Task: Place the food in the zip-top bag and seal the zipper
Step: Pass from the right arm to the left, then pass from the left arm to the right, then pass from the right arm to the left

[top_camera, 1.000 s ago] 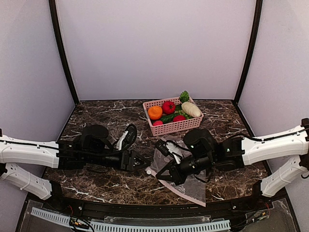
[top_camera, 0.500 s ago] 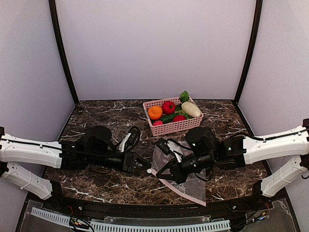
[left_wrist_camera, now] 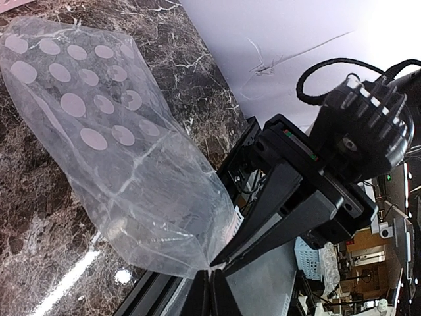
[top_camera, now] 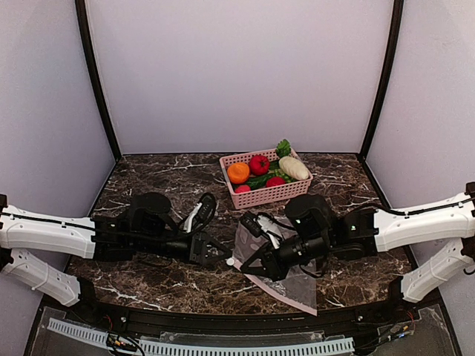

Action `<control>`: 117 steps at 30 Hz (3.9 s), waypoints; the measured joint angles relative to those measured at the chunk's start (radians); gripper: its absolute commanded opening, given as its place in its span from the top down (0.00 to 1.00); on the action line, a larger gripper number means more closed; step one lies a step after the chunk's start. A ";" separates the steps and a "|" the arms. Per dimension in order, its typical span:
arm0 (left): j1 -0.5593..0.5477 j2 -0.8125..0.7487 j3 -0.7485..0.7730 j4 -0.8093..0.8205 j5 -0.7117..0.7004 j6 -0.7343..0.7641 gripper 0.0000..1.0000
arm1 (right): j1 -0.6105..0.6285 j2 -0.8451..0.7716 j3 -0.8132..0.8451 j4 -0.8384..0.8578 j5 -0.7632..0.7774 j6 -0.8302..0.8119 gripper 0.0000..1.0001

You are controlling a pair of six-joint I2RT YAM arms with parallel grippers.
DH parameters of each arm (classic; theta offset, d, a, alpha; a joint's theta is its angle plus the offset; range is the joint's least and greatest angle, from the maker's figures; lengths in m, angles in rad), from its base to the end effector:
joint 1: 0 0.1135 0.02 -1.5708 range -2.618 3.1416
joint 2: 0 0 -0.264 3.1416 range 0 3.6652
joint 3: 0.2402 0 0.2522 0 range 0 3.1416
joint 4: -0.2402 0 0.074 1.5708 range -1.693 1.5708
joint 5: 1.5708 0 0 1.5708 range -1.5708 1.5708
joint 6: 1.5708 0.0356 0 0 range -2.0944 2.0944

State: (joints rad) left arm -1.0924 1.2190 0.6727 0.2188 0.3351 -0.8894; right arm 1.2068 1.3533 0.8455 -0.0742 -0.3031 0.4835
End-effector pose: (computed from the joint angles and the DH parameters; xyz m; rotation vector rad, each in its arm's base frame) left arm 0.1145 -0.2463 0.2507 0.4968 2.2001 -1.5494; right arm 0.0956 0.2808 0.2452 -1.0413 2.1903 1.2196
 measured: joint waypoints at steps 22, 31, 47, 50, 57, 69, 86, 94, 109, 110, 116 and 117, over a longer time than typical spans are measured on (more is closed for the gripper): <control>-0.005 -0.097 -0.055 0.077 -0.173 -0.192 0.99 | 0.110 -0.080 0.188 -0.226 0.419 -0.081 0.40; -0.005 -0.102 -0.055 0.079 -0.195 -0.208 0.99 | 0.148 0.074 0.274 -0.268 0.545 -0.117 0.44; -0.005 -0.101 -0.055 0.080 -0.213 -0.219 0.99 | 0.170 0.185 0.317 -0.287 0.671 -0.158 0.50; -0.005 -0.101 -0.055 0.080 -0.220 -0.224 0.99 | 0.177 0.196 0.328 -0.292 0.703 -0.170 0.47; -0.005 -0.101 -0.055 0.080 -0.229 -0.230 0.99 | 0.200 0.203 0.339 -0.301 0.763 -0.183 0.49; -0.005 -0.111 -0.055 0.079 -0.274 -0.237 0.99 | 0.220 0.203 0.359 -0.330 0.851 -0.165 0.84; -0.005 -0.259 -0.001 -0.161 -0.351 -0.066 0.21 | 0.141 0.099 0.343 -0.317 0.653 -0.171 1.00; -0.006 -0.380 0.092 -0.297 -0.375 0.211 0.16 | -0.023 0.003 0.352 -0.290 0.221 -0.143 1.00; -0.006 -0.257 0.326 -0.410 -0.101 0.531 0.13 | -0.080 -0.052 0.448 -0.265 -0.247 -0.026 1.00; -0.005 -0.247 0.326 -0.408 -0.083 0.534 0.14 | -0.083 -0.054 0.448 -0.263 -0.253 -0.021 1.00; -0.006 -0.185 0.326 -0.378 0.019 0.518 0.28 | -0.090 -0.054 0.443 -0.262 -0.274 0.001 1.00; -0.006 -0.179 0.326 -0.364 0.034 0.515 0.30 | -0.090 -0.054 0.440 -0.262 -0.276 0.003 1.00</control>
State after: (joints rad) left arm -1.0981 1.0397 0.9989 -0.1452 0.3687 -0.3744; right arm 1.1164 1.2995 1.2858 -0.3359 -0.5793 0.4862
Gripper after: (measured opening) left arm 0.758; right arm 0.008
